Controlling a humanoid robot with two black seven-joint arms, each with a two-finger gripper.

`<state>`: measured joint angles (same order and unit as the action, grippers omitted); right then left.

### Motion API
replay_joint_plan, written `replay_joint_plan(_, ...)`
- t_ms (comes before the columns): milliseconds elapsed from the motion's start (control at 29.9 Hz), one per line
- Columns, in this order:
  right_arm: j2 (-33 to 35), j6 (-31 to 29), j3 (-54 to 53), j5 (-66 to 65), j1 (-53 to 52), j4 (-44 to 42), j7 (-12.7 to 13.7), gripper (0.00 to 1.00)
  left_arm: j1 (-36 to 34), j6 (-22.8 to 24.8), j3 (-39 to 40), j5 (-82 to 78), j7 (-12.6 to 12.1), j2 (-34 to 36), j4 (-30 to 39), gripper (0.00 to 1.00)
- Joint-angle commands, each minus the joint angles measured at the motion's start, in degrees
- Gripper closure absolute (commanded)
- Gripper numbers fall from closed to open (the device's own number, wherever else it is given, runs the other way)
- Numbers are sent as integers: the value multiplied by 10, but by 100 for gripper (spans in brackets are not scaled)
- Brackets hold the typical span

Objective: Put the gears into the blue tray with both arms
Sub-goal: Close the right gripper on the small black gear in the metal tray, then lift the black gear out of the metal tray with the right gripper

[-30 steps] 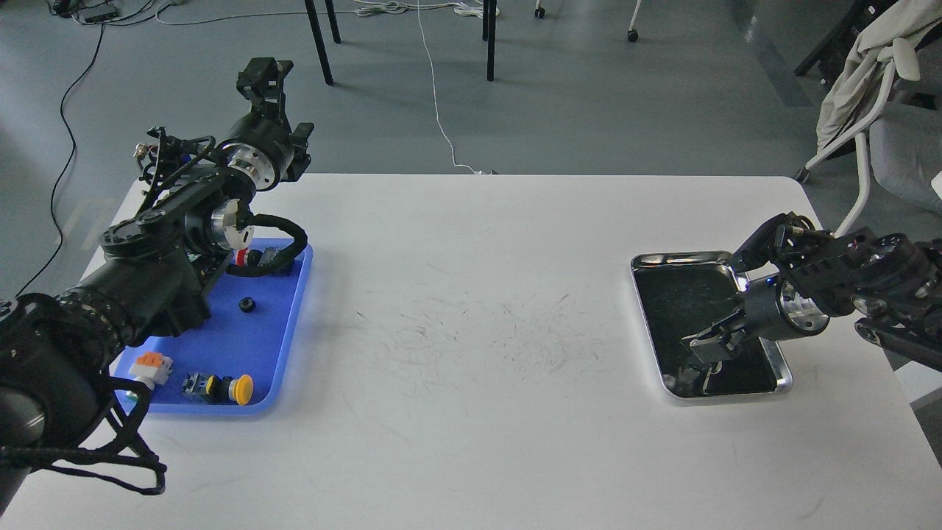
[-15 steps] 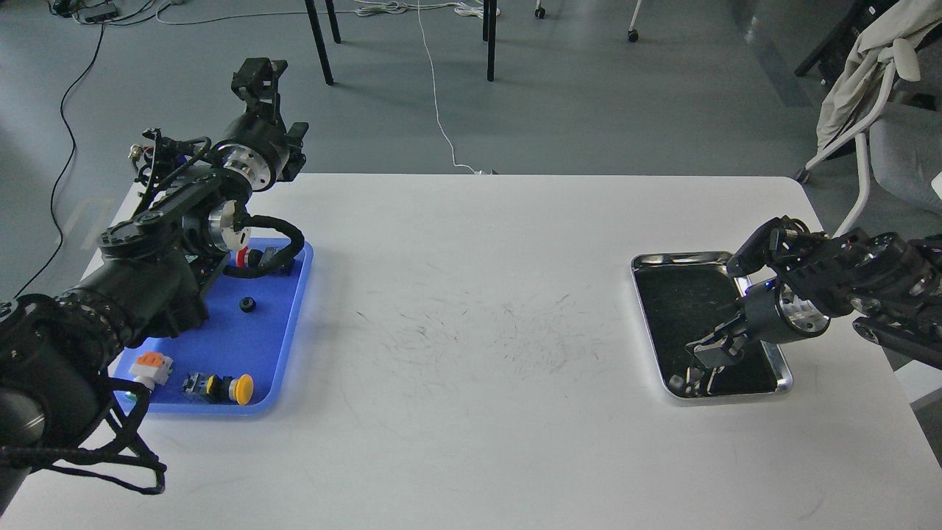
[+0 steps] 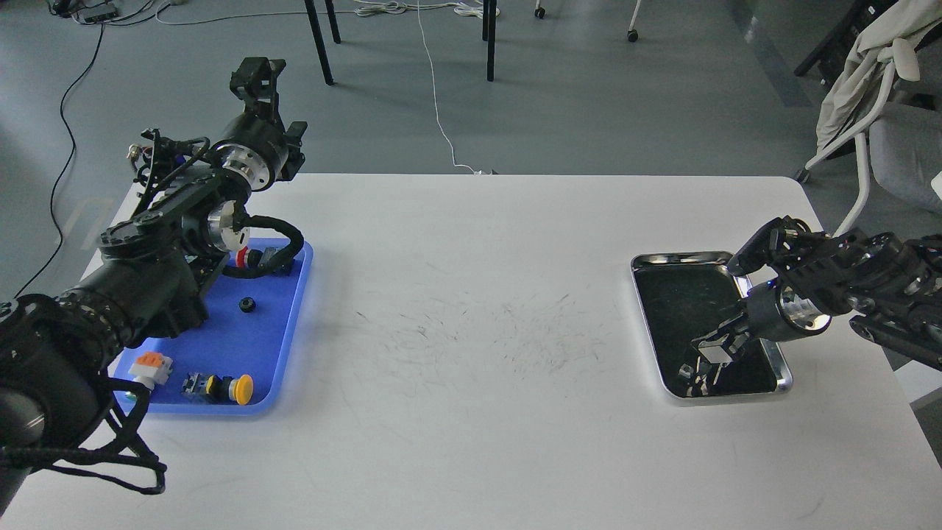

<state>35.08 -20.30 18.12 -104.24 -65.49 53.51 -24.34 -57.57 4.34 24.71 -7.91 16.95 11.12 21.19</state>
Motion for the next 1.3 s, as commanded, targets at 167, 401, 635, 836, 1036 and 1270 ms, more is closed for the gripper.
replay_joint_plan(167, -17, -2, 8, 0, -5, -1, -11, 38, 0, -1, 0, 0, 0, 0, 0, 3)
replay_joint_plan(401, -15, -2, 40, 0, -21, 0, -24, 38, 0, -1, 0, 0, 0, 0, 0, 3)
replay_joint_plan(635, -15, -2, 45, -4, -25, -7, -26, 43, 1, -2, 0, 0, 1, -1, 0, 3)
replay_joint_plan(836, -15, -1, 45, -7, -21, -18, -26, 54, 4, -1, 0, 0, 5, 0, 0, 3)
replay_joint_plan(1036, -17, -2, 46, -20, -26, -17, -26, 65, 4, -1, -1, 0, 5, 0, 0, 3)
replay_joint_plan(1270, -17, -2, 56, -25, -25, -16, -29, 79, 4, -1, -1, -1, 4, 0, 0, 3)
